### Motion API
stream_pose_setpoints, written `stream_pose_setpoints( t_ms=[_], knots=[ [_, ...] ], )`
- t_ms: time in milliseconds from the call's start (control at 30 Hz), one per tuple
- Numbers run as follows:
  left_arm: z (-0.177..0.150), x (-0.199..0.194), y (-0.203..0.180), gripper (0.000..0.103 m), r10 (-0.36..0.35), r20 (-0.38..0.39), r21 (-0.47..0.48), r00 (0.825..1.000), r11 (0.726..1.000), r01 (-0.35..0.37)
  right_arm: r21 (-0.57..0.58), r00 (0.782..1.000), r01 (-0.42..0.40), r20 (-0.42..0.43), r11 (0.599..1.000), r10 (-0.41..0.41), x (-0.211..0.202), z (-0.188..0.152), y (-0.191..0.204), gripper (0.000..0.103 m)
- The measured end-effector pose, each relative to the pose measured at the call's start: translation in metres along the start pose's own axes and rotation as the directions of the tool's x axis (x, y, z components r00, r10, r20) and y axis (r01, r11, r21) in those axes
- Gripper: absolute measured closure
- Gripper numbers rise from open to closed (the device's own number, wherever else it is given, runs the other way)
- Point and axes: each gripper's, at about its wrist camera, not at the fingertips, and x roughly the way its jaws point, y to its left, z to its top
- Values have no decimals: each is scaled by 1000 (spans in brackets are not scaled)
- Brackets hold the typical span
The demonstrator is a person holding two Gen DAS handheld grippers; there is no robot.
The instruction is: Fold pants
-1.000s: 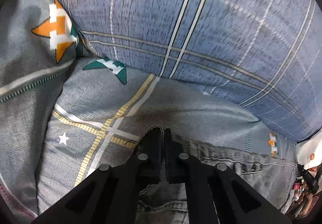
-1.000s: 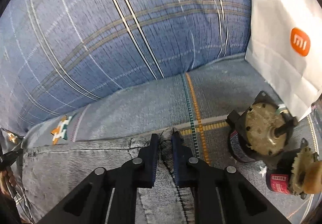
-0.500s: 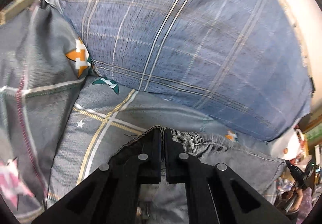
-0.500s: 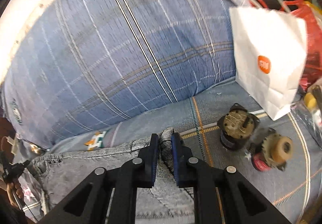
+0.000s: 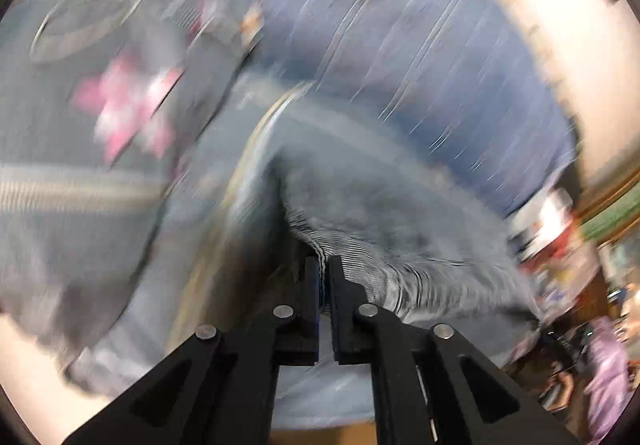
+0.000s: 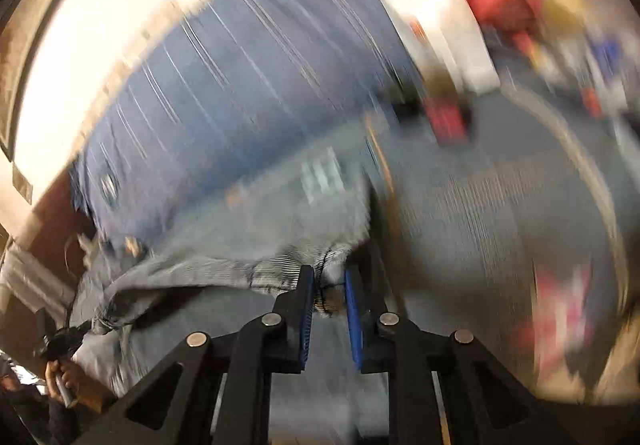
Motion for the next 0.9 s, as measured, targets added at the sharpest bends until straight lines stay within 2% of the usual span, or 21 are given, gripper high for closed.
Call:
stream_pose_setpoints(
  t_ms=[33,100,133,167,267,333,433,533,600,633,667,700,767,833,900],
  knots=[
    [-7,7,9,97,62,-41,-4,997,998,-62,19,998,29,-57,999,-28,7,-18,-14,81],
    [-13,9,14,97,162,-43,20,986,987,-162,34,993,79,-89,996,-76,9,-34,-27,62],
    [-13,6,13,96,176,-28,23,984,984,-176,42,994,85,-76,996,-81,3,-36,-30,42],
    [-10,0,7,95,172,-3,21,985,985,-172,50,995,90,-57,995,-87,-2,-35,-31,35],
    [-3,-13,-21,86,151,78,45,985,987,-155,47,994,105,3,993,-105,-15,-17,-22,34],
    [-4,-10,-50,83,111,102,99,989,988,-121,43,995,104,-4,994,-103,-8,0,-15,34],
    [-10,11,-81,81,88,78,169,993,981,-100,22,993,113,-26,993,-112,17,23,-5,33],
    [-17,48,-97,81,133,41,208,990,968,-139,-20,985,148,-82,989,-149,54,52,7,34],
    [-20,69,-94,81,179,15,212,984,961,-178,-58,973,195,-113,979,-200,76,62,11,34],
    [-22,77,-91,81,199,7,217,980,956,-196,-68,967,204,-143,977,-212,90,65,10,38],
    [-23,84,-89,81,204,5,207,979,958,-201,-85,962,194,-179,977,-207,100,66,12,63],
    [-23,83,-86,81,194,13,197,981,961,-192,-113,955,200,-200,973,-220,103,65,13,80],
    [-25,82,-82,80,178,25,194,984,964,-179,-194,944,244,-178,950,-279,106,66,26,89],
    [-25,82,-83,79,177,31,214,984,960,-179,-241,951,257,-111,936,-289,96,70,40,90],
    [-26,83,-84,79,176,34,221,984,959,-180,-238,963,254,-28,937,-269,82,78,50,91]
  ],
)
